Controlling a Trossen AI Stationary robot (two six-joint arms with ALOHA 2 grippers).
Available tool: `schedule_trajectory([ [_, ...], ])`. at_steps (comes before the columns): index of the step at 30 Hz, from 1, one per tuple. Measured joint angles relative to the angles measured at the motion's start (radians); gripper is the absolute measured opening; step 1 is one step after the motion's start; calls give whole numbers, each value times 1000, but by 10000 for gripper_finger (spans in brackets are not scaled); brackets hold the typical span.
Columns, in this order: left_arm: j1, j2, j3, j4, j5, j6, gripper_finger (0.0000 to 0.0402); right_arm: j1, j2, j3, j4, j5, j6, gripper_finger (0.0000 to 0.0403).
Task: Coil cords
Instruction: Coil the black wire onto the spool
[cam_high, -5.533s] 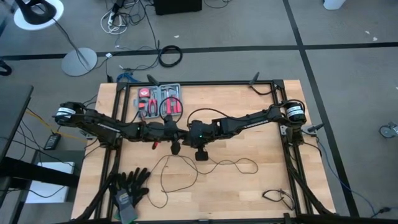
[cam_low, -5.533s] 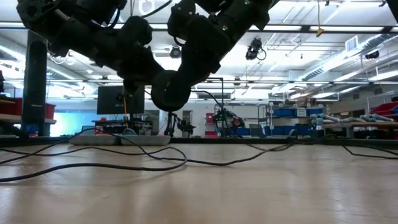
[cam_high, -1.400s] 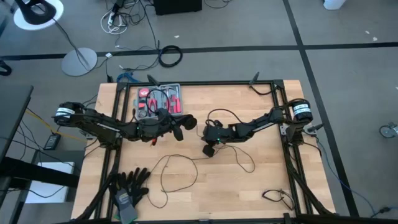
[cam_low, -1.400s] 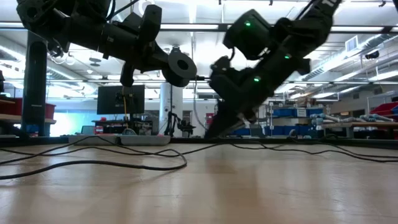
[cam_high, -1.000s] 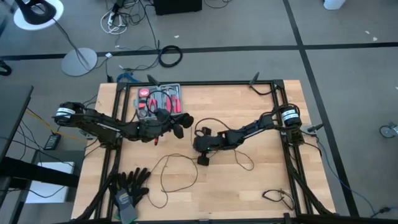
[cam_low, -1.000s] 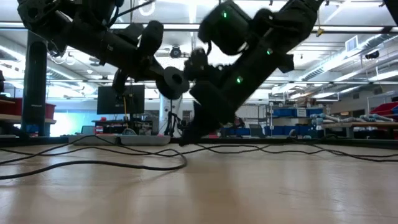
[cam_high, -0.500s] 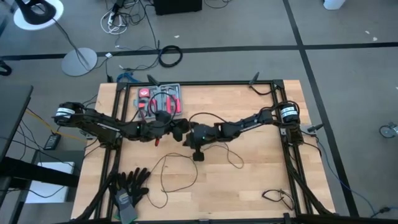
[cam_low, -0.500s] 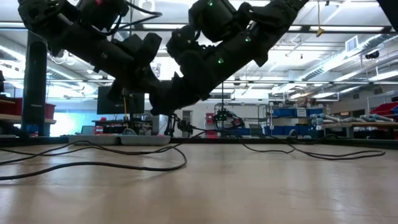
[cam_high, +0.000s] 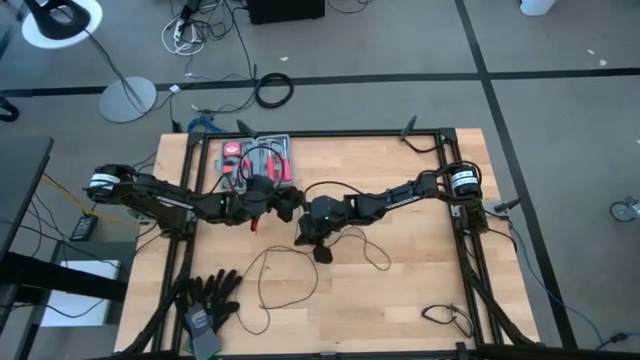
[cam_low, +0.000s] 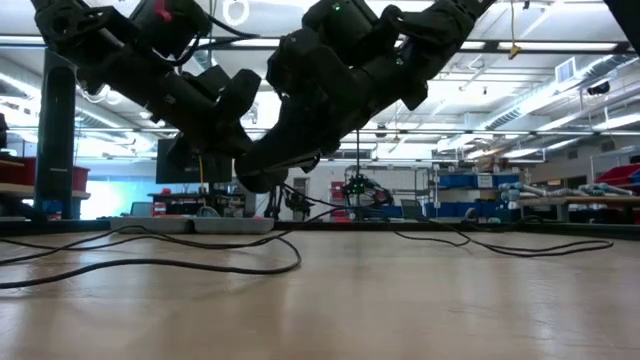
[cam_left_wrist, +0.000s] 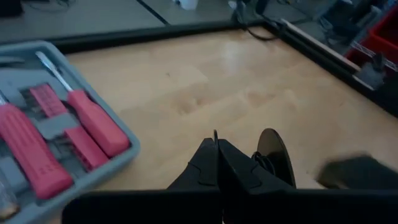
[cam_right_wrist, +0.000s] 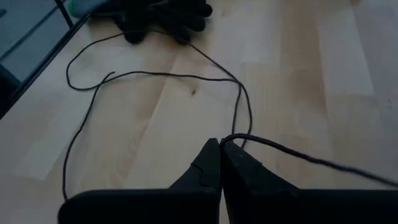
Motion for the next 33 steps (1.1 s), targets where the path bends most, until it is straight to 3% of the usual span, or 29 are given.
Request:
schedule_trajectory([
  [6,1,0,0,0,-25,33,0,4,0,-1,46,12,-20,0],
  [10,0,0,0,-46,49,49,0,0,0,-1,112,9,-50,0],
  [20,2,0,0,-165,195,48,0,-50,0,-1,183,-199,2,0],
  [25,20,-1,0,-162,325,102,0,-69,0,-1,220,-286,39,0],
  [33,26,0,0,-145,537,181,0,-102,-2,-1,129,-359,80,0],
])
